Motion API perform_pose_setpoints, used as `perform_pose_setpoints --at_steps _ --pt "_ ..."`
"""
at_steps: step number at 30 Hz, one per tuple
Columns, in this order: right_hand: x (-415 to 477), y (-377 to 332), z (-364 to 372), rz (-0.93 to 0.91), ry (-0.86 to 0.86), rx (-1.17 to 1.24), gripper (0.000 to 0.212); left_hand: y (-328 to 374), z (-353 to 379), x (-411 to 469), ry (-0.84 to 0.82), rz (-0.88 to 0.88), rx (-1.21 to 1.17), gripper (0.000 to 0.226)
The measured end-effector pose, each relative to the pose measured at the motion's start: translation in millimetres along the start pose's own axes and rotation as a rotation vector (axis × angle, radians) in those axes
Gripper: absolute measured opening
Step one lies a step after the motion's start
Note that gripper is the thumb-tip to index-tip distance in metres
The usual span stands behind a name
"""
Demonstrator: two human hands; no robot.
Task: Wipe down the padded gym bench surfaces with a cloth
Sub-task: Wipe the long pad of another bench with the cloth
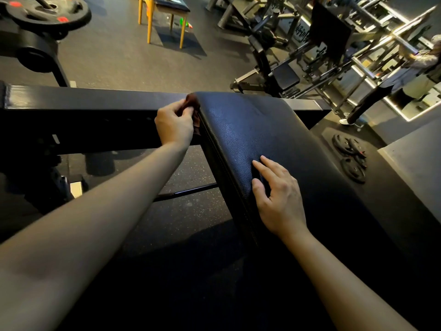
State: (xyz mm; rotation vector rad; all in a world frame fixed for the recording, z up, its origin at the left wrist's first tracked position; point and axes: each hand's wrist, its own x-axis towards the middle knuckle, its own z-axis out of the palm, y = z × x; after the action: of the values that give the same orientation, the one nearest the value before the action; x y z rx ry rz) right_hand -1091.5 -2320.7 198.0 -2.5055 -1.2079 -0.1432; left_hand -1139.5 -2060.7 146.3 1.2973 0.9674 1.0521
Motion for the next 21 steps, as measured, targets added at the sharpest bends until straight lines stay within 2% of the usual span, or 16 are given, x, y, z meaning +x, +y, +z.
perform_pose_setpoints --at_steps 2,5,8,10,13,17,19,21 --pt "-1 0 0 -0.003 0.006 0.009 0.050 -1 2 -4 0.002 -0.001 0.025 0.018" --pt "0 0 1 -0.001 0.010 0.007 0.050 -3 -11 -62 -0.065 0.026 -0.002 0.022" --pt "0 1 2 0.003 0.009 -0.004 0.050 -15 -35 -149 -0.259 0.051 -0.068 0.027" --pt "0 0 1 0.006 0.005 -0.004 0.050 -19 -48 -184 -0.329 0.020 -0.126 0.028" --pt "0 0 1 0.009 -0.008 -0.008 0.050 -15 -41 -159 -0.317 0.011 -0.131 0.027" --pt "0 -1 0 0.017 -0.011 -0.003 0.050 -8 -18 -83 -0.152 -0.110 -0.082 0.026" --pt "0 -1 -1 0.017 -0.014 -0.005 0.050 -8 -16 -82 -0.130 -0.121 -0.096 0.024" --pt "0 0 0 0.018 -0.016 -0.004 0.050 -5 -20 -106 -0.178 -0.125 -0.154 0.025"
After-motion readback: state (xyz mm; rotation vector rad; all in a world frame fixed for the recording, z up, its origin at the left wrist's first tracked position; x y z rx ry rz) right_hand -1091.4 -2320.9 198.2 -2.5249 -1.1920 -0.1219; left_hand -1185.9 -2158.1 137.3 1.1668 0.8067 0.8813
